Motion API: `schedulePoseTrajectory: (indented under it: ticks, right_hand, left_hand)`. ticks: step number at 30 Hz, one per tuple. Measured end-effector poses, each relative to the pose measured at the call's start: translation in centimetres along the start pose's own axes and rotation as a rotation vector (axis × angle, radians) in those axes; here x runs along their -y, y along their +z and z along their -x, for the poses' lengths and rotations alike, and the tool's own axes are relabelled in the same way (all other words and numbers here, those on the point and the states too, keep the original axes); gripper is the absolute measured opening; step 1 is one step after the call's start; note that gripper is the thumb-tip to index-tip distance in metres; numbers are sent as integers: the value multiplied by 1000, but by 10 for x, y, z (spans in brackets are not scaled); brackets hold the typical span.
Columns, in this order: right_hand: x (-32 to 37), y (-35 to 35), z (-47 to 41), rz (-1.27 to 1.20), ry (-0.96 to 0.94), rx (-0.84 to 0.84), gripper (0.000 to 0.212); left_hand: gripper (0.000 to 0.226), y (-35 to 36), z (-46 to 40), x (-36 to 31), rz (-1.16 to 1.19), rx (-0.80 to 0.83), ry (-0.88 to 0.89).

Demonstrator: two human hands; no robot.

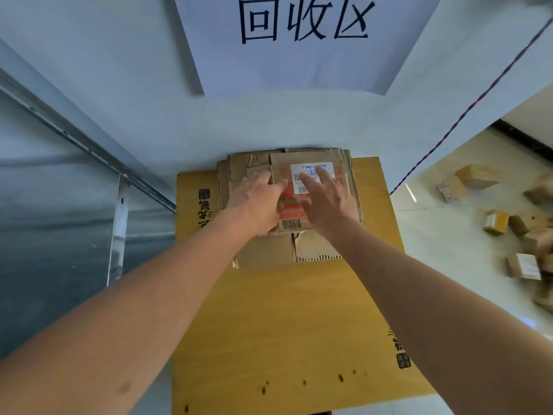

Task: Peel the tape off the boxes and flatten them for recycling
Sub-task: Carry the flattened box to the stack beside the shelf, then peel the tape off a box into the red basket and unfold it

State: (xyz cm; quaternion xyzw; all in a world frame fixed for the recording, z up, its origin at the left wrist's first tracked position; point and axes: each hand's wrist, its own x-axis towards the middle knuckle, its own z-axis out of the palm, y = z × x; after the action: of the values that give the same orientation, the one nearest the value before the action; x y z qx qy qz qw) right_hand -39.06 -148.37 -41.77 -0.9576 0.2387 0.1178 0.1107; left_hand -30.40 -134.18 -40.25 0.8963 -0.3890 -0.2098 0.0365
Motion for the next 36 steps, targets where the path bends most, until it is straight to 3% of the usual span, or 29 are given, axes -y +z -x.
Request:
schedulePoseTrajectory:
  ticks: [4, 9, 12, 16, 28, 36]
  right_hand:
    - [7, -29, 25, -52, -61, -78, 51]
    - [14, -81, 60, -115, -141, -139, 45]
    - [17, -109, 85, -110, -183, -175, 49]
    - [16, -143, 124, -82, -258, -224, 55]
    - [1, -236, 266, -22, -619, -364, 60]
    - [32, -280, 356, 9, -830, -417, 60]
  left_hand:
    - [67, -23, 20, -5, -18, -69, 67]
    - [56, -58, 59, -24, -33, -186, 114]
    - [48, -81, 89, -38, -52, -269, 89]
    - [57, -111, 134, -60, -117, -342, 52]
    - [59, -155, 314, -168, -155, -602, -269]
    - [57, -181, 431, -201, -199, -741, -459]
